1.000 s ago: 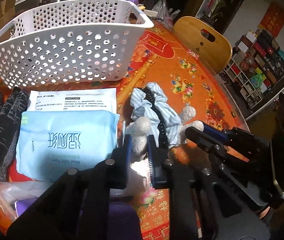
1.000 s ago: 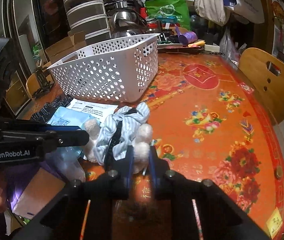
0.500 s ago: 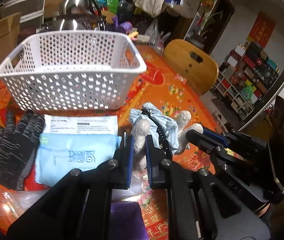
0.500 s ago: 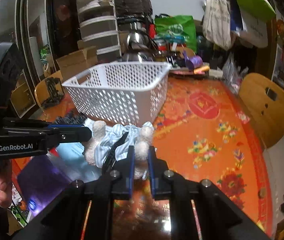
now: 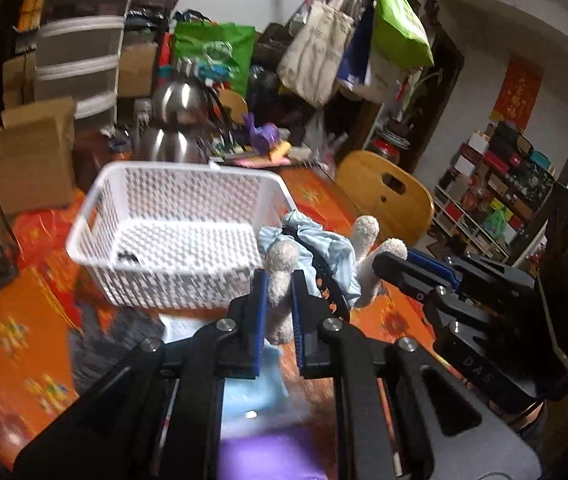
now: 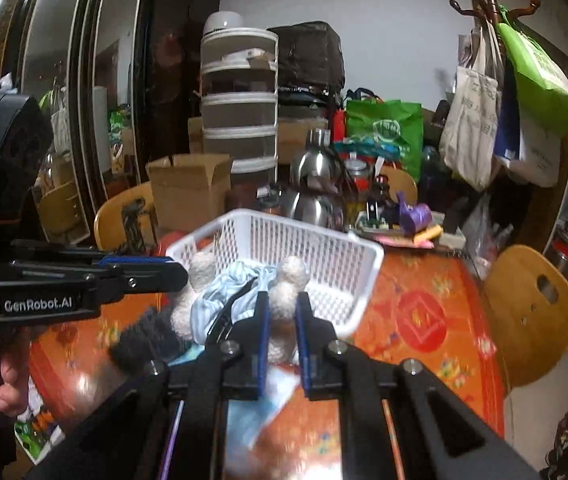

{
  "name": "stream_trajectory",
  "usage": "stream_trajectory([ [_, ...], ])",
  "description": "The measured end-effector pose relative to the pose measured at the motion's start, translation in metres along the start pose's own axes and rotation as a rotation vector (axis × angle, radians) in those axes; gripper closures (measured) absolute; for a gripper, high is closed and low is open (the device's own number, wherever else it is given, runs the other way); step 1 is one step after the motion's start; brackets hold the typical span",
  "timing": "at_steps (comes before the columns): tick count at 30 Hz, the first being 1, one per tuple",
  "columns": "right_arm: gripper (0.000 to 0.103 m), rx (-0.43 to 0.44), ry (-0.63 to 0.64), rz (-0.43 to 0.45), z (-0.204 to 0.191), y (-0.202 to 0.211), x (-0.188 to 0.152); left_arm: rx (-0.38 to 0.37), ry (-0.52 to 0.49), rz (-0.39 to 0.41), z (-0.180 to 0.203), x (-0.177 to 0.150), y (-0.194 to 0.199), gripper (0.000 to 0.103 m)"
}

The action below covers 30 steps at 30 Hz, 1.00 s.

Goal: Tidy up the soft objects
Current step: 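Lift the plush toy with both tools into the basket and release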

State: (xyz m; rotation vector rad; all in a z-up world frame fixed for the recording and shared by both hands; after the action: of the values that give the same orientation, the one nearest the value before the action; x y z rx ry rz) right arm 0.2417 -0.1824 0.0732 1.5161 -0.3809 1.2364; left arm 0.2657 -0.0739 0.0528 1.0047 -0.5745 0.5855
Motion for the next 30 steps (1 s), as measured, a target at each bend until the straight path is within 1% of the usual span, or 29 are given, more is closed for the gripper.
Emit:
stream_trajectory([
  [2, 0.092, 0.001, -0.011, 0.001, 0.006, -0.015, 0.017, 0.015, -0.003, 0.014, -0.002, 0.018, 0.003, 0.093],
  [4, 0.092, 0.021, -0.026, -0.009, 0.01, -0.031, 0.028, 0.037, -0.003, 0.023, -0.007, 0.04, 0.002, 0.093],
  [7, 0.092, 0.002, -0.017, -0.033, 0.016, -0.056, 0.034, 0.073, 0.005, 0.029, -0.019, 0.068, -0.007, 0.093],
  [10, 0.092, -0.015, -0.012, -0.061, 0.022, -0.087, 0.037, 0.113, -0.005, 0.011, -0.028, 0.086, -0.029, 0.093],
  [12, 0.092, -0.016, -0.022, -0.084, 0.027, -0.107, 0.035, 0.156, -0.016, 0.001, -0.037, 0.099, -0.049, 0.093],
  [14, 0.093, -0.012, -0.029, -0.102, 0.029, -0.125, 0.032, 0.181, 0.0, -0.008, -0.047, 0.105, -0.069, 0.093],
  [17, 0.093, -0.035, -0.005, -0.123, 0.029, -0.148, 0.03, 0.218, 0.028, -0.03, -0.066, 0.115, -0.096, 0.093],
  [21, 0.093, -0.051, 0.033, -0.135, 0.025, -0.166, 0.024, 0.245, 0.034, -0.046, -0.078, 0.113, -0.126, 0.093],
  [23, 0.093, -0.044, 0.021, -0.142, 0.027, -0.172, 0.019, 0.247, 0.049, -0.049, -0.084, 0.113, -0.139, 0.093],
  [30, 0.092, -0.019, -0.013, -0.136, 0.034, -0.179, 0.01, 0.246, 0.065, -0.066, -0.097, 0.103, -0.161, 0.092],
])
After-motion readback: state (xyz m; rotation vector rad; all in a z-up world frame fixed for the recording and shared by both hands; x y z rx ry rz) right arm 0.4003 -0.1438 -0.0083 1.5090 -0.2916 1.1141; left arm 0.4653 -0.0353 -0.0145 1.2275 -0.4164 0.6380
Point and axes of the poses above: each gripper's, at about its wrist camera, not at the fingertips, and y roughly against the way its jaws point, z to its right, x to its top, the point moved 7 cm from there along -y, roughly the way its jaws point, and after that the axes turned 10 degrees about y, right-handed, at the moved point
